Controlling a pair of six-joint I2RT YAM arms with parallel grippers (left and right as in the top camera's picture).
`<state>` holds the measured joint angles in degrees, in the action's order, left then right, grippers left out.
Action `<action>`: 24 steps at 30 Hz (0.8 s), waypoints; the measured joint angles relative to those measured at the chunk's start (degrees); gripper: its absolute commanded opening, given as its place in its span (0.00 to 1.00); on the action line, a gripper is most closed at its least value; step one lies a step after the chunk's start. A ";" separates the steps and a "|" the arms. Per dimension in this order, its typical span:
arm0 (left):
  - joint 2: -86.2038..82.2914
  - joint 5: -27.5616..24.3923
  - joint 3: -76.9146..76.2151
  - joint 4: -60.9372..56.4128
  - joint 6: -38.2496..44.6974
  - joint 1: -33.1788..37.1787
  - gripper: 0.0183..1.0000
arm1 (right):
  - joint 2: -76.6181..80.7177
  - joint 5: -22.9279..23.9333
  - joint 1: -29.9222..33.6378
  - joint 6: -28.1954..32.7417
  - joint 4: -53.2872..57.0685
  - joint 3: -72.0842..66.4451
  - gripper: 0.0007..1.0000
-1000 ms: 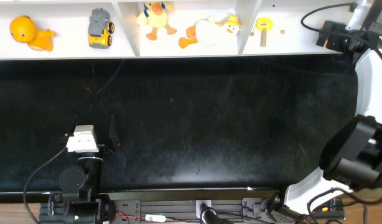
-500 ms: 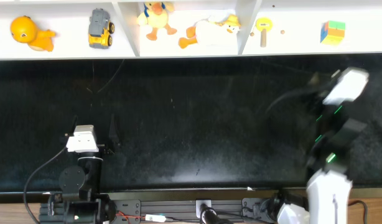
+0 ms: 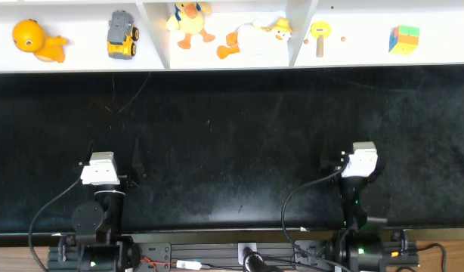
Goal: Store Toys
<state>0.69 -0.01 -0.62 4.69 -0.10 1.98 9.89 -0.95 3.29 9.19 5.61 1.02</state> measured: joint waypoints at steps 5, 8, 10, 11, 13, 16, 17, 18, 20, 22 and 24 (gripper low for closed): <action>0.00 0.02 0.00 0.02 0.00 0.00 1.00 | -8.74 0.20 0.04 -1.49 -2.43 0.00 1.00; 0.00 0.02 0.02 0.02 0.00 0.00 1.00 | -9.25 0.35 0.04 -1.81 -1.05 0.00 0.99; 0.00 0.02 0.00 0.02 0.00 0.00 1.00 | -9.27 0.37 0.04 -1.95 -0.96 0.00 1.00; 0.00 0.02 0.00 0.02 0.00 0.00 1.00 | -9.25 0.37 0.04 -1.97 -0.96 0.00 1.00; 0.00 0.02 0.00 0.02 0.00 0.00 1.00 | -9.27 0.35 0.04 -2.05 -0.94 0.00 0.99; 0.00 0.02 0.00 0.02 0.00 0.00 1.00 | -9.27 0.35 0.04 -2.12 -0.96 0.00 1.00; 0.00 0.02 0.00 0.02 0.00 0.00 1.00 | -9.27 0.33 0.04 -2.14 -0.94 0.00 1.00; 0.00 0.02 0.00 0.02 0.00 0.00 1.00 | -9.25 0.37 0.04 -2.12 -0.94 0.00 0.99; 0.00 0.02 0.00 0.02 0.00 0.00 1.00 | -9.27 0.35 0.04 -2.14 -0.94 0.00 1.00; 0.00 0.02 0.00 0.02 0.00 0.00 1.00 | -9.27 0.33 0.04 -2.12 -0.92 0.00 1.00; 0.00 0.02 0.02 0.02 0.00 0.00 1.00 | -9.27 0.35 0.04 -2.12 -0.94 0.00 1.00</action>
<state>0.69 0.01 -0.60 4.71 -0.10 1.98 0.62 -0.60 3.33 7.07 4.67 1.02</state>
